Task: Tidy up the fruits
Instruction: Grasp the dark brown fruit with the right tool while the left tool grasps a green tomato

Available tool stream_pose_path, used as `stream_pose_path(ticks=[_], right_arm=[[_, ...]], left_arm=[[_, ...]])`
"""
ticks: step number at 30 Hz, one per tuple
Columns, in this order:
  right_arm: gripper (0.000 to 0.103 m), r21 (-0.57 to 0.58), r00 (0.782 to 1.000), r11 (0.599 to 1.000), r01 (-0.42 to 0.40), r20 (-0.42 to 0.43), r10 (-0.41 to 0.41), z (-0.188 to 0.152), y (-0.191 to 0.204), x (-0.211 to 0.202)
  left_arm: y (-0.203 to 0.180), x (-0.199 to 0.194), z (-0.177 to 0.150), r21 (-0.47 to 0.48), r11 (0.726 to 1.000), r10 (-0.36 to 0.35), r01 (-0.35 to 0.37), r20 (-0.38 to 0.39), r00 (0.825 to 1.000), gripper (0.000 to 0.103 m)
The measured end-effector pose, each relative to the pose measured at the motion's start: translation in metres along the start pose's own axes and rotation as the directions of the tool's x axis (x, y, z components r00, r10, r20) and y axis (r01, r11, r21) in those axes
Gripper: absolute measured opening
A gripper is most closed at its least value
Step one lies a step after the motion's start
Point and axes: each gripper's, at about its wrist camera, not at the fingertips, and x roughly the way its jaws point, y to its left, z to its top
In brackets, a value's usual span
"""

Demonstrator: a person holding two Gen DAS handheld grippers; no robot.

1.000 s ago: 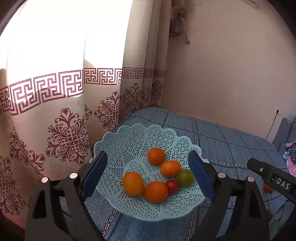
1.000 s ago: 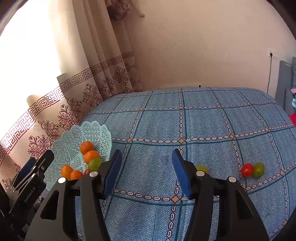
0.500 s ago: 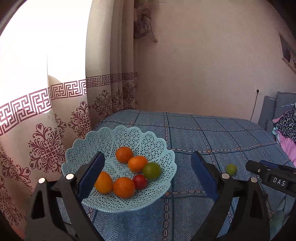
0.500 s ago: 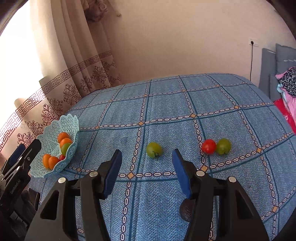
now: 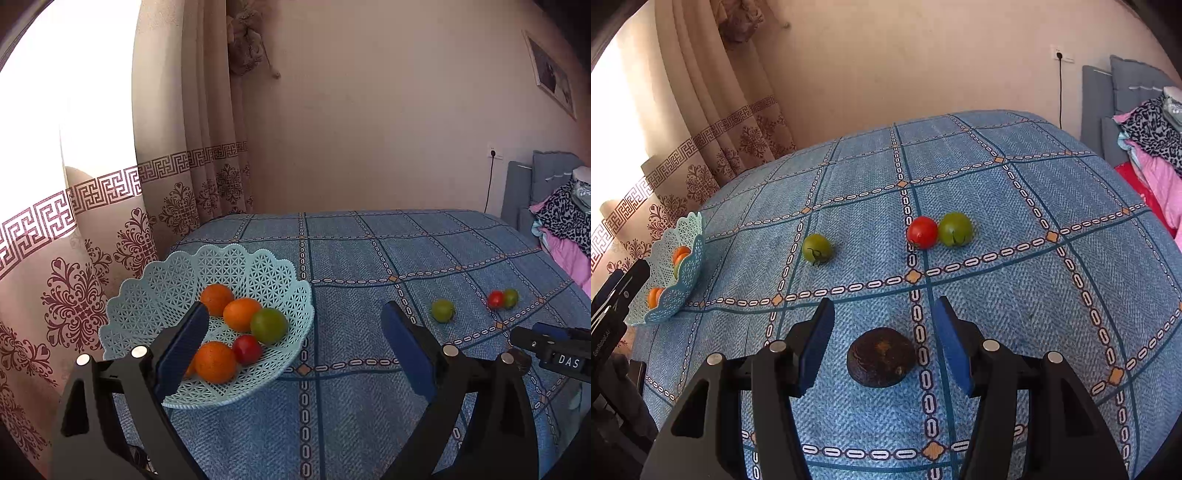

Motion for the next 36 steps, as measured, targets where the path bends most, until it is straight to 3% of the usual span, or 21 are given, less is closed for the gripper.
stream_pose_path(ticks=[21,25,36], right_arm=[[0.057,-0.064,0.997,0.997,-0.035,-0.070,0.030,-0.015,0.008,0.016],[0.041,-0.107,0.997,0.994,-0.002,-0.073,-0.006,-0.014,0.015,0.020],[0.041,-0.103,0.999,0.995,0.014,-0.040,-0.018,-0.010,-0.003,0.010]], left_arm=[[-0.038,-0.010,0.018,0.099,0.991,-0.083,0.085,-0.027,0.996,0.096],[-0.048,-0.007,0.022,0.108,0.988,-0.105,0.110,-0.046,0.993,0.096],[-0.078,0.020,0.021,0.108,0.977,-0.169,0.185,-0.142,0.975,0.096]])
